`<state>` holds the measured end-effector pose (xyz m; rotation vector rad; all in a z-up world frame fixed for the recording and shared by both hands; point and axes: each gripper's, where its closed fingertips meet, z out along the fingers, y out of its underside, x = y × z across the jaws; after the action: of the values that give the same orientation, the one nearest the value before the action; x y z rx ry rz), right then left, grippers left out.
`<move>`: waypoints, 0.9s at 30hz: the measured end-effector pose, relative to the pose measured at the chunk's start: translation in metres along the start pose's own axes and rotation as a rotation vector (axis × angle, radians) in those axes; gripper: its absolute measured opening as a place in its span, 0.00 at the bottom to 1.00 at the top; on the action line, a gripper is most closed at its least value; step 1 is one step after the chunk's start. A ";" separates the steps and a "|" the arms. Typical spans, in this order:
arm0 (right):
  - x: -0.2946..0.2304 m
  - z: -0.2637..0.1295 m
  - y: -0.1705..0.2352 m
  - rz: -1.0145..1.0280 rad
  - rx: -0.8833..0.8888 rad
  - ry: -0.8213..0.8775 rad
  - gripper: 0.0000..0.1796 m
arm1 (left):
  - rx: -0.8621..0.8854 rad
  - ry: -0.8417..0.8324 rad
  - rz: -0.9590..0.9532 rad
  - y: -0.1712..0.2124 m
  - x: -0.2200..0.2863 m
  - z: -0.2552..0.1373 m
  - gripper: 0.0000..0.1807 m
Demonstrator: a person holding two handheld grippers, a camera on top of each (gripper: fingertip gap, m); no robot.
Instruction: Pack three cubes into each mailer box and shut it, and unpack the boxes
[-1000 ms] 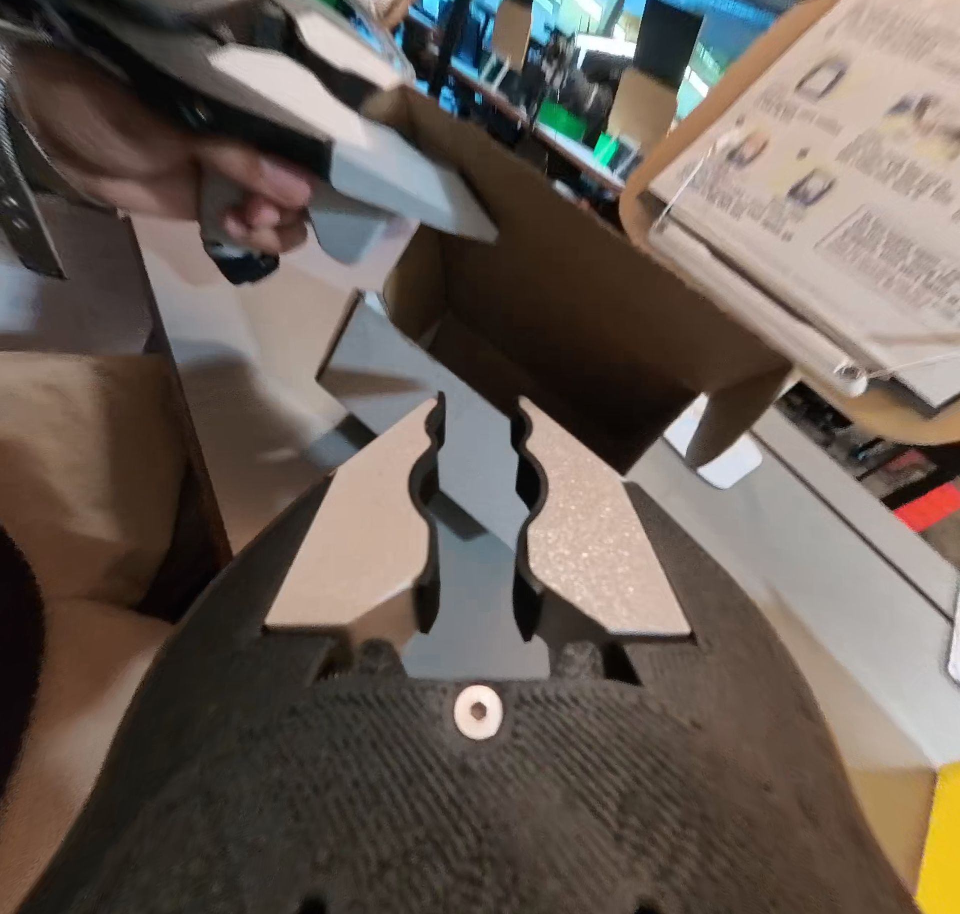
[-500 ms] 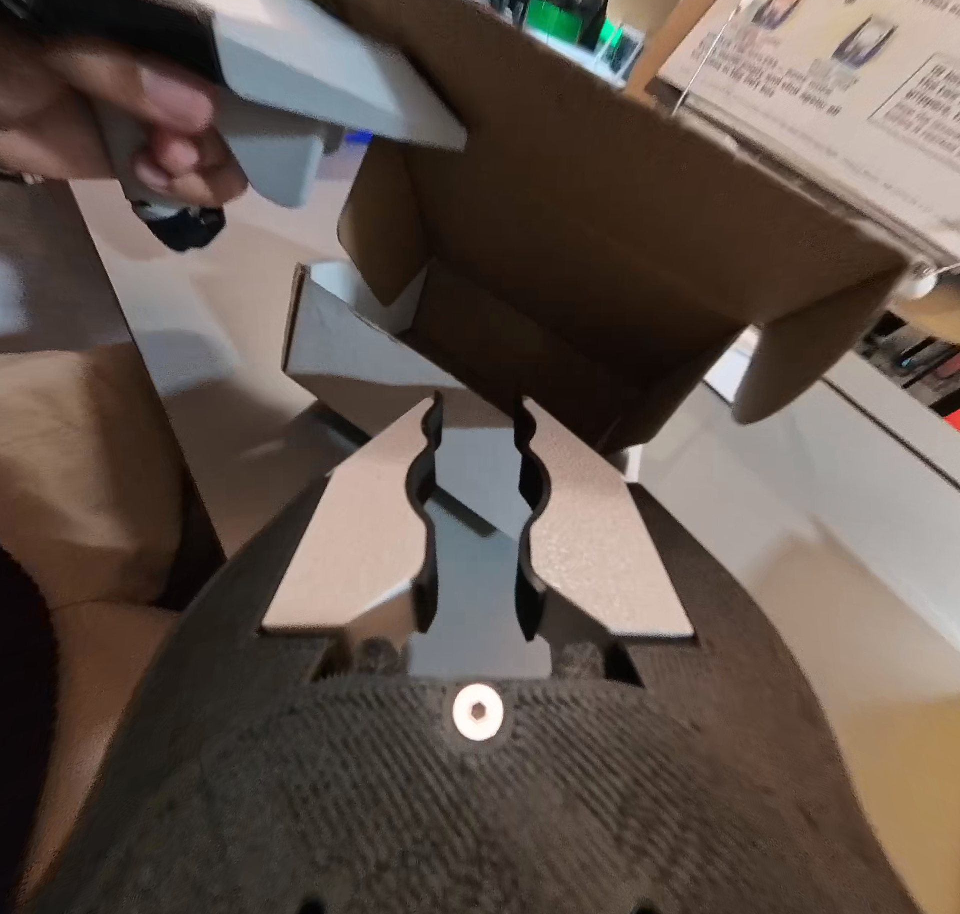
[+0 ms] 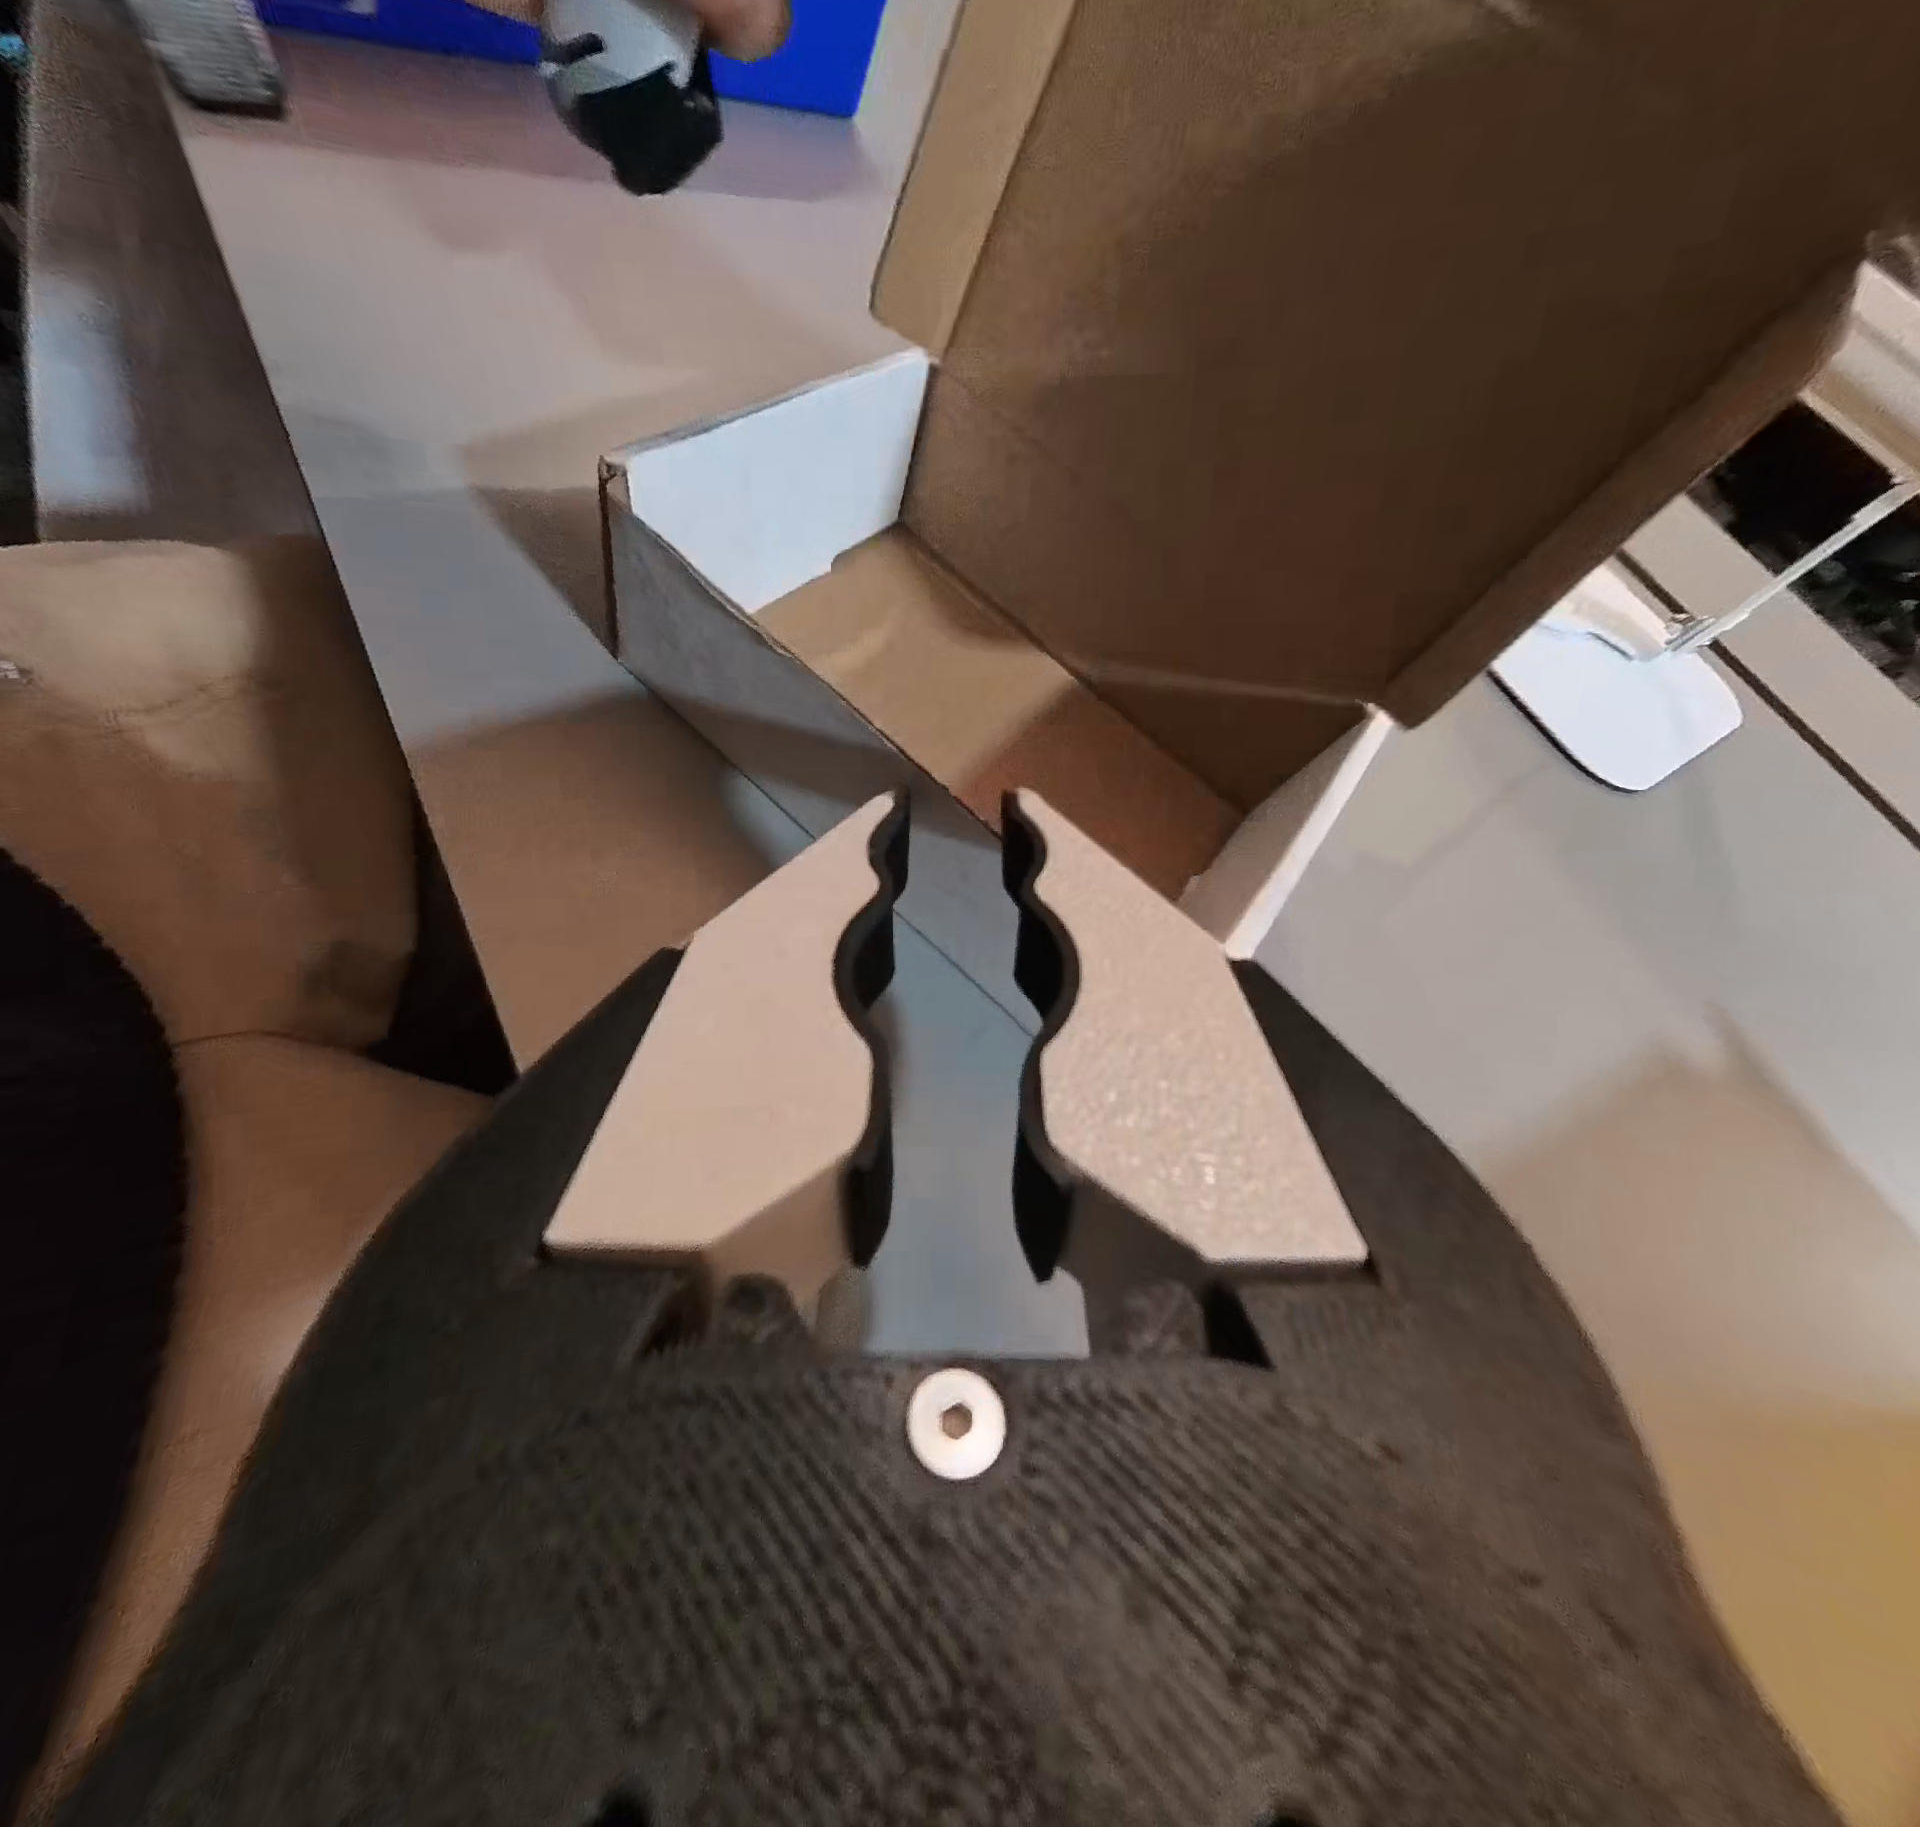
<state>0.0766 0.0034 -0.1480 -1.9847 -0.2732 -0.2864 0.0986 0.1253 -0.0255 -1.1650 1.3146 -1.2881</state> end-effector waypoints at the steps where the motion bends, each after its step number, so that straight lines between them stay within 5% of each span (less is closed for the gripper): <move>1: 0.000 0.000 0.000 0.008 0.001 -0.007 0.09 | -0.013 -0.013 -0.008 0.002 -0.011 0.005 0.09; 6: 0.000 -0.002 0.000 0.014 0.007 -0.026 0.09 | -0.176 -0.133 -0.034 0.034 -0.064 0.026 0.12; 10: -0.003 -0.004 0.000 0.035 0.014 -0.062 0.08 | -0.254 -0.168 -0.257 0.060 -0.086 0.031 0.13; 15: -0.005 -0.005 -0.001 0.047 0.017 -0.073 0.08 | -0.324 -0.290 -0.173 0.084 -0.112 0.022 0.07; 27: -0.001 -0.004 -0.008 0.011 0.049 -0.037 0.08 | -0.250 -0.250 -0.115 0.054 -0.100 0.004 0.27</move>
<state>0.0725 0.0027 -0.1394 -1.9440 -0.2905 -0.2342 0.1136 0.2244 -0.0793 -1.5427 1.2611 -1.0374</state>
